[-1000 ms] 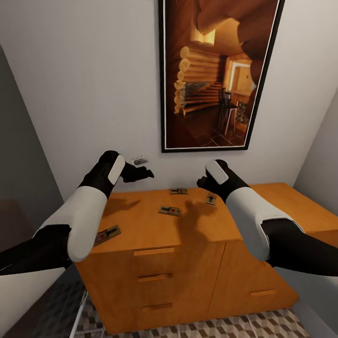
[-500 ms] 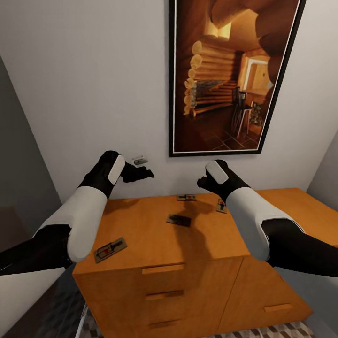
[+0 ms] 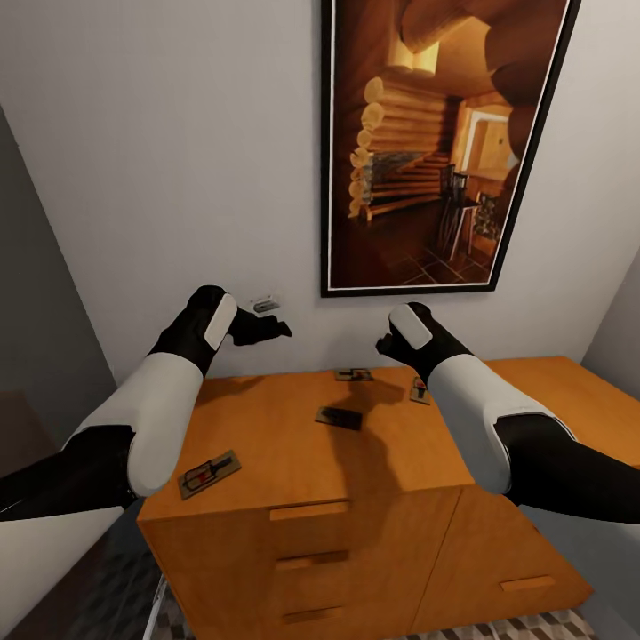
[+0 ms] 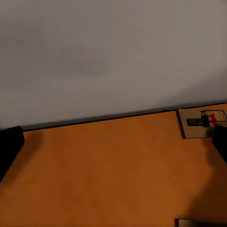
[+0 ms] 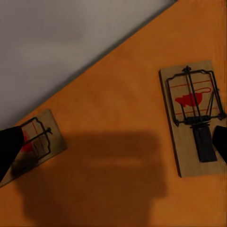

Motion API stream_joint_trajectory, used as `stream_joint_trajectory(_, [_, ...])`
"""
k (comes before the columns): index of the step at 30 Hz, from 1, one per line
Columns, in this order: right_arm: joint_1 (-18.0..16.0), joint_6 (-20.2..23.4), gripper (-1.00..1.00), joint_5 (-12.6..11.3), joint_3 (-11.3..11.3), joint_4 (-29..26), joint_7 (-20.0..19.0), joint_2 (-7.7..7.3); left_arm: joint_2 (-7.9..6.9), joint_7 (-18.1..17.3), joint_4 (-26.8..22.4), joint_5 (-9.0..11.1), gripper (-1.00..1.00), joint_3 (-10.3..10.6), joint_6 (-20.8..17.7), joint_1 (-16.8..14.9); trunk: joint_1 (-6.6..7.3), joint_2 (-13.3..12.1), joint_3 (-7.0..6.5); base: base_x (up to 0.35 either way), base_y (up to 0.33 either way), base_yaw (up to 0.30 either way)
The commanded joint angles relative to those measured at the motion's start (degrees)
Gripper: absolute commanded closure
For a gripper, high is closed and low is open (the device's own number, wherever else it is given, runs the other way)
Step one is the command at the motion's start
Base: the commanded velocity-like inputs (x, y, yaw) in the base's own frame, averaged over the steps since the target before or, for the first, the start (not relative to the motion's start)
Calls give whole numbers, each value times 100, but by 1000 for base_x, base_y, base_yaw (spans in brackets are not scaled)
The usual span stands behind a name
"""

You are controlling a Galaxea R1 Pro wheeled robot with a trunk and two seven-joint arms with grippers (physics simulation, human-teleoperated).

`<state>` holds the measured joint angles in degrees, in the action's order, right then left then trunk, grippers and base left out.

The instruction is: Take the four mousetraps from the cabinet in the bathroom and place them on the bathroom floor. Make sure all four end up on the same floor surface, and ensure that at least two of them are either under or directly next to the same bathroom sink.

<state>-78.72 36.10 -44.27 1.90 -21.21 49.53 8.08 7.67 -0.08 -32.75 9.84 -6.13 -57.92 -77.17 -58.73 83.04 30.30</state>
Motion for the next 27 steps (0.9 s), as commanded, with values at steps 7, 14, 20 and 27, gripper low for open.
stream_joint_trajectory(7, [-8,19,-100,-5,23,-10,125,-17,7,-1,-4,0,-100,-37,-30,-1,0,3,6,0,0,0])
stream_joint_trajectory(14, [-10,13,-100,21,29,-14,313,-45,7,-3,2,0,-100,-37,-29,0,0,3,6,0,0,0])
stream_joint_trajectory(20, [-12,12,-100,30,30,-15,565,-57,7,-8,5,0,-100,-37,-27,30,0,3,6,0,0,0])
stream_joint_trajectory(27, [-11,11,-100,32,29,-9,636,-62,7,-9,50,0,-100,-37,-27,47,0,3,6,0,0,0])
